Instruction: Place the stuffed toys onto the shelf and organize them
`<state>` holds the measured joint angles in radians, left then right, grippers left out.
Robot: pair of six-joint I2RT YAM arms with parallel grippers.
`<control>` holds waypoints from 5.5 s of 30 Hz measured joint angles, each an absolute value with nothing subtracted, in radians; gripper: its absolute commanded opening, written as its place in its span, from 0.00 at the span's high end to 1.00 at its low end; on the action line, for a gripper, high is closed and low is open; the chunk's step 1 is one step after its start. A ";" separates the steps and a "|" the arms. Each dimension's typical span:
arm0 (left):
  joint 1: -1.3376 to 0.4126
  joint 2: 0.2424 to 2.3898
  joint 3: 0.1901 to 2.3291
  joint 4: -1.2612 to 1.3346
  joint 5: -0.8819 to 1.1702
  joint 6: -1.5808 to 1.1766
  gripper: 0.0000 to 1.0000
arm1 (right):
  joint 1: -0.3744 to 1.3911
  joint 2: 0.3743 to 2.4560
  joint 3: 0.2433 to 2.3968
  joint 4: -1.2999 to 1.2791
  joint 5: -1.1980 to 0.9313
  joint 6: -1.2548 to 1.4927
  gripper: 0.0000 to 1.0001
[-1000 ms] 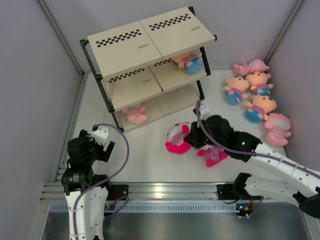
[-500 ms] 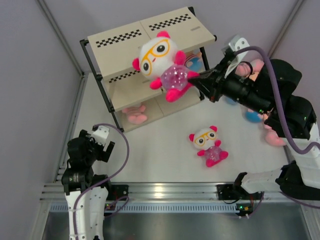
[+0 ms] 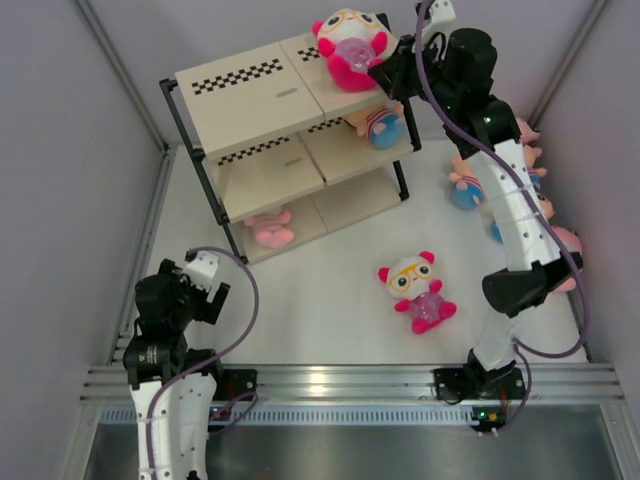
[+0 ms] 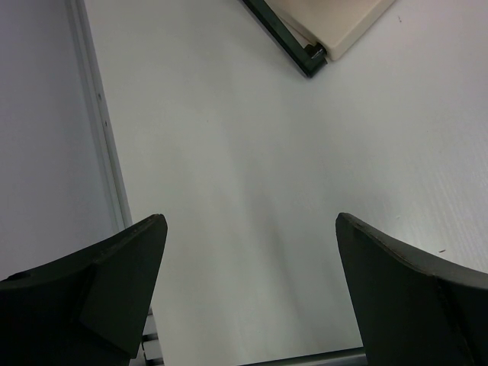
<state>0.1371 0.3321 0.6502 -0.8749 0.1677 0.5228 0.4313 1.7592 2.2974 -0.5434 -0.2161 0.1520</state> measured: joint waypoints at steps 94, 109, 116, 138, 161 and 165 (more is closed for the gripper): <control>0.631 0.700 1.545 -1.350 1.292 0.896 0.01 | 0.891 1.224 1.032 -0.060 -0.016 1.542 1.00; 0.896 0.930 1.716 -1.347 1.378 0.745 0.02 | 0.906 1.250 1.087 -0.076 0.076 1.540 1.00; 0.883 1.028 1.723 -1.348 1.406 0.670 0.01 | 0.906 1.197 1.054 -0.097 0.098 1.529 1.00; 0.865 1.212 1.942 -1.348 1.355 0.553 0.01 | 0.884 1.093 0.995 -0.128 0.111 1.462 1.00; 0.395 1.272 1.897 -1.347 0.976 0.522 0.04 | 0.859 1.041 0.981 -0.187 0.153 1.379 1.00; 0.281 1.247 1.900 -1.347 0.933 0.523 0.04 | 0.859 1.041 0.981 -0.201 0.158 1.380 1.00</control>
<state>0.2806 1.2472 1.8999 -1.3472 0.9325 0.5228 0.8589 1.0409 0.9813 -0.2008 0.1577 1.3796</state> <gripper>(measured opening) 0.964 0.053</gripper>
